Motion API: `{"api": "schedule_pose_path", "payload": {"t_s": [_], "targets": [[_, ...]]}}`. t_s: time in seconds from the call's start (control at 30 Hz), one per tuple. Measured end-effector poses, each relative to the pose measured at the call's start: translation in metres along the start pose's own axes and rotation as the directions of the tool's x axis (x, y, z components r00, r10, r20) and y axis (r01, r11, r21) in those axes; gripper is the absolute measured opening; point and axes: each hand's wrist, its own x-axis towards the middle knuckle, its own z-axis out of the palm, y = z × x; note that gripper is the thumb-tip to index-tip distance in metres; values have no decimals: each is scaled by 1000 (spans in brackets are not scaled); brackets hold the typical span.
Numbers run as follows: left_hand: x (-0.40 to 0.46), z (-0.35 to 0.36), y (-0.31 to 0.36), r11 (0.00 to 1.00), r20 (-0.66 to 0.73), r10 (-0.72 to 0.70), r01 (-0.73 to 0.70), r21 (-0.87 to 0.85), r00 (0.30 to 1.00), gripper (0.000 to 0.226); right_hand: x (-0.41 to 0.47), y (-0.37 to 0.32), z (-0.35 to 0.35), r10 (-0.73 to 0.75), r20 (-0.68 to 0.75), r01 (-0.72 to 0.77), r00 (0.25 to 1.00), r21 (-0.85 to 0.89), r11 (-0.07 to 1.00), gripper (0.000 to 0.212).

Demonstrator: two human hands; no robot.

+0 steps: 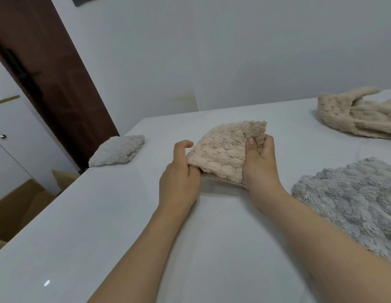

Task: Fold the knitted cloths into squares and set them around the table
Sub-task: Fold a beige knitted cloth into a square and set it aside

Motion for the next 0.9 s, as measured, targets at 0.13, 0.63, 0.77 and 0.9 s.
{"api": "schedule_pose_path", "payload": {"t_s": [0.13,0.63,0.77,0.9], "targets": [[3,4,9,899,-39,-242,209,-384,970,40,-4,0,3,-19,-29,19,999,0,1000,16],[16,-4,-3,572,402,-283,490,-658,871,17,-6,-4,0,-55,10,55,998,-15,998,18],[16,-3,-1,430,330,-248,409,-805,911,5,-8,-4,-1,-66,5,66,998,-24,998,17],[18,-7,-6,474,364,-267,451,-756,892,18,-9,-6,-1,-71,76,71,995,2,997,14]]}}
